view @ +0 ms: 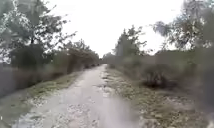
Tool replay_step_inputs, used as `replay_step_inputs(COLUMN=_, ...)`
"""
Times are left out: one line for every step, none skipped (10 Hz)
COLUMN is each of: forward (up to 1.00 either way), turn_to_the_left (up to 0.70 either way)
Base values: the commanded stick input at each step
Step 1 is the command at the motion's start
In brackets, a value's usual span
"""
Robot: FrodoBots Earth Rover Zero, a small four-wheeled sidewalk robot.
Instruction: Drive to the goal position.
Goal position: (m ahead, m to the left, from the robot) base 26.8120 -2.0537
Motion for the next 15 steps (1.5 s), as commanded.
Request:
replay_step_inputs(forward=0.7, turn_to_the_left=0.35)
replay_step_inputs(forward=0.7, turn_to_the_left=0.35)
replay_step_inputs(forward=0.7, turn_to_the_left=0.34)
replay_step_inputs(forward=0.7, turn_to_the_left=0.27)
replay_step_inputs(forward=0.7, turn_to_the_left=0.08)
replay_step_inputs(forward=0.7, turn_to_the_left=0.0)
replay_step_inputs(forward=0.7, turn_to_the_left=0.0)
replay_step_inputs(forward=0.7, turn_to_the_left=0.0)
replay_step_inputs(forward=0.7, turn_to_the_left=0.0)
replay_step_inputs(forward=0.7, turn_to_the_left=0.0)
replay_step_inputs(forward=0.7, turn_to_the_left=0.0)
replay_step_inputs(forward=0.7, turn_to_the_left=0.0)
replay_step_inputs(forward=0.7, turn_to_the_left=0.0)
replay_step_inputs(forward=0.7, turn_to_the_left=0.0)
replay_step_inputs(forward=0.7, turn_to_the_left=0.0)
